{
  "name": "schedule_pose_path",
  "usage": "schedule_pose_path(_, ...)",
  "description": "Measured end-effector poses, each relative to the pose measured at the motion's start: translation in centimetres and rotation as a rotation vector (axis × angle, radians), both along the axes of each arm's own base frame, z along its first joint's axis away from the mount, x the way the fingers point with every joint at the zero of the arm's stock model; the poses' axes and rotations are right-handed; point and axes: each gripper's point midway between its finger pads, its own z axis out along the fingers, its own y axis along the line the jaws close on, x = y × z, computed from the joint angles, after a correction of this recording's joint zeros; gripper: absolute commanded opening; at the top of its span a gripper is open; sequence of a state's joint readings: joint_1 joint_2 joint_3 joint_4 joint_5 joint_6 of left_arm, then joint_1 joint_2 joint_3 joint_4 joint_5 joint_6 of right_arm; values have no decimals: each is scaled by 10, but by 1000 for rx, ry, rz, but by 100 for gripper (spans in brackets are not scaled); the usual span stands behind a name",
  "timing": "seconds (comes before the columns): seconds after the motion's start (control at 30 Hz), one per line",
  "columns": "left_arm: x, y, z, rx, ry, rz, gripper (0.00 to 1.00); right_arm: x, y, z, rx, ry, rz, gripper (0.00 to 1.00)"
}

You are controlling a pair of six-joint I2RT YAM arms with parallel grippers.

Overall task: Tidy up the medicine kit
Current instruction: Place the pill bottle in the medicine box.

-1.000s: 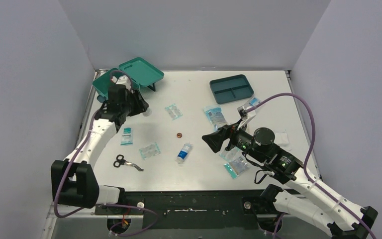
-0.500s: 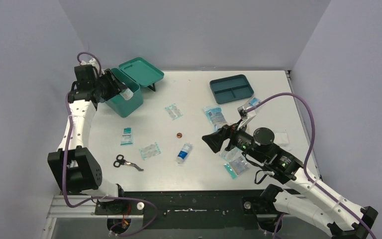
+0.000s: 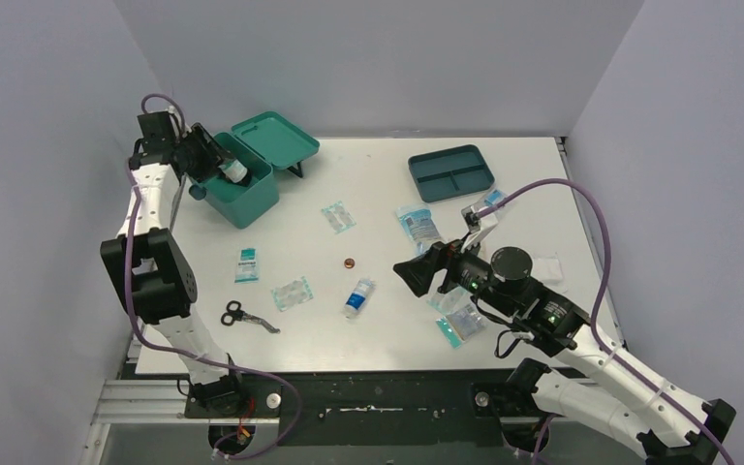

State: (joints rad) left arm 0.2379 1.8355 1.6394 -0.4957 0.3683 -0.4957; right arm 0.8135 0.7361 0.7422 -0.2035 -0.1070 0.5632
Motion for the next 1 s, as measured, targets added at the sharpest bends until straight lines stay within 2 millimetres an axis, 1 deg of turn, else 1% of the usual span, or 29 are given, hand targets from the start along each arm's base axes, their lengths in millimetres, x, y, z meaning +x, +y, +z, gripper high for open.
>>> schedule_pose_path(0.17,17,5,-29,-24,47,14,33,1,1,4,2,-4,-4,100)
schedule_pose_path(0.3,30,7,-54,-57,88,32,34,3,4,1,-9,5,-3,100)
schedule_pose_path(0.4,34,8,-70,-80,119,50,36,4,6,-2,-17,14,-1,100)
schedule_pose_path(0.47,37,8,-81,-92,140,61,38,5,6,-4,-21,17,-1,100)
schedule_pose_path(0.6,43,10,-94,-103,157,73,44,6,5,-4,-22,16,-8,100)
schedule_pose_path(0.67,45,12,-101,-102,169,79,48,6,5,-4,-23,15,-11,100)
schedule_pose_path(0.77,45,12,-108,-105,180,84,57,7,4,-4,-24,13,-17,100)
schedule_pose_path(0.83,48,12,-105,-108,167,84,61,7,4,-3,-25,11,-18,100)
schedule_pose_path(1.0,54,13,-98,-106,147,86,63,8,3,2,-23,2,-23,100)
